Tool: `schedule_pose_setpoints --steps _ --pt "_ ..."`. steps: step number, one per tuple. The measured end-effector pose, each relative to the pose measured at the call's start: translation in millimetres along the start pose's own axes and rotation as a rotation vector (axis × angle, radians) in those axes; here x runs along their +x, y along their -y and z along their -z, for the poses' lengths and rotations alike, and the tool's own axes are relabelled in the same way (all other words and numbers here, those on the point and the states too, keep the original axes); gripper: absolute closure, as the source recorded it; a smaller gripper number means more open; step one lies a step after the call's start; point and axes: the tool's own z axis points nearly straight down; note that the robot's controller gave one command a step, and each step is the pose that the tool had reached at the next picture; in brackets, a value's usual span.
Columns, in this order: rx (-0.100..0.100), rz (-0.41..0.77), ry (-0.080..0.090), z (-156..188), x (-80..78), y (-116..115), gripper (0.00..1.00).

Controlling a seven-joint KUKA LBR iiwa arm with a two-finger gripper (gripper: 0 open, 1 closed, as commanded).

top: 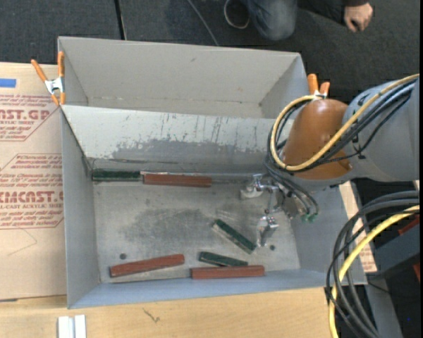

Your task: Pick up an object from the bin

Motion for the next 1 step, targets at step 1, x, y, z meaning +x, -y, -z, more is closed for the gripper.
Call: schedule_pose_setpoints --steps 1 --pt "0.003 0.117 0.014 -0.8 53.8 -20.2 0.00"
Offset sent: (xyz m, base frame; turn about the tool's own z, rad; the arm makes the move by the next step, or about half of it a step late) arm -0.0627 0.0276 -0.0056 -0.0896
